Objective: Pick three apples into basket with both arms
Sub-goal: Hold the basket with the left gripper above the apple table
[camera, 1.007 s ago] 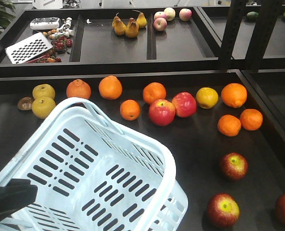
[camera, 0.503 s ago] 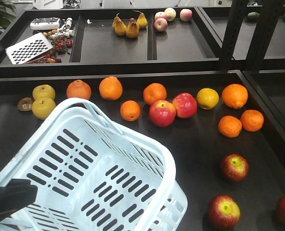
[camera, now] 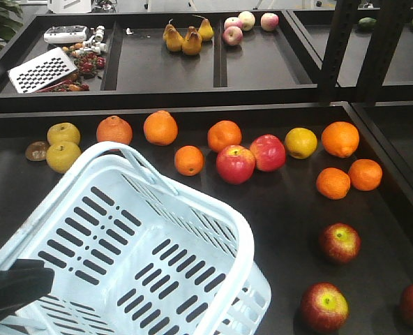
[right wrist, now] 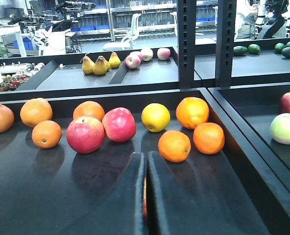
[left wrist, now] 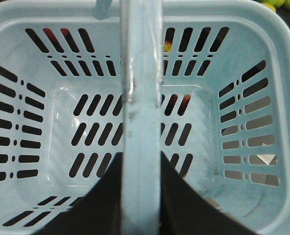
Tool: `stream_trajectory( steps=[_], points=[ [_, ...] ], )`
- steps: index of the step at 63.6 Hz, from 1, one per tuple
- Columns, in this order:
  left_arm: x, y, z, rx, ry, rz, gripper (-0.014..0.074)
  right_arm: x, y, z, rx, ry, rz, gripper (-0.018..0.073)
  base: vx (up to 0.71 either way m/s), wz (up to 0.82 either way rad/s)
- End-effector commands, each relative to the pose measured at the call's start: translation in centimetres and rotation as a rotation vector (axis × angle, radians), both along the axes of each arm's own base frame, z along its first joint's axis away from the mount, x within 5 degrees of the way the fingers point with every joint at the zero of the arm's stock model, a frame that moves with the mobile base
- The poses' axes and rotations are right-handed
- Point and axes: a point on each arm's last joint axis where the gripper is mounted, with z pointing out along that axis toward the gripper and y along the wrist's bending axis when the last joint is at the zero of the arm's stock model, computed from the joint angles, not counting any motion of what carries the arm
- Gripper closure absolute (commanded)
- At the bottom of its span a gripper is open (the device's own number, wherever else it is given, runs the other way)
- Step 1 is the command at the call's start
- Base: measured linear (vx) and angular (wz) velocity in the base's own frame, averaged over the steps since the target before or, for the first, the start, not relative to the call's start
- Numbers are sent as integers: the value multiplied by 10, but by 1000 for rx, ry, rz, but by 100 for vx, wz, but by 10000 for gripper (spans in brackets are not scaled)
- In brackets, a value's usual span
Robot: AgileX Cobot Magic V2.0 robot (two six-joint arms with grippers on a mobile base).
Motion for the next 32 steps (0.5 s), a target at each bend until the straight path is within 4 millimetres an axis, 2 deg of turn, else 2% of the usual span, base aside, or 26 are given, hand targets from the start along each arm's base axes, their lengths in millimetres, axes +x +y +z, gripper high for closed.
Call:
stream_trajectory(
  steps=[1, 32],
  points=[
    [3, -1, 16, -93, -65, 37, 603, 0, 1, 3, -1, -76, 8, 561, 0, 0],
    [2, -2, 15, -89, -55, 31, 603, 0, 1, 3, -1, -76, 8, 561, 0, 0]
  ],
)
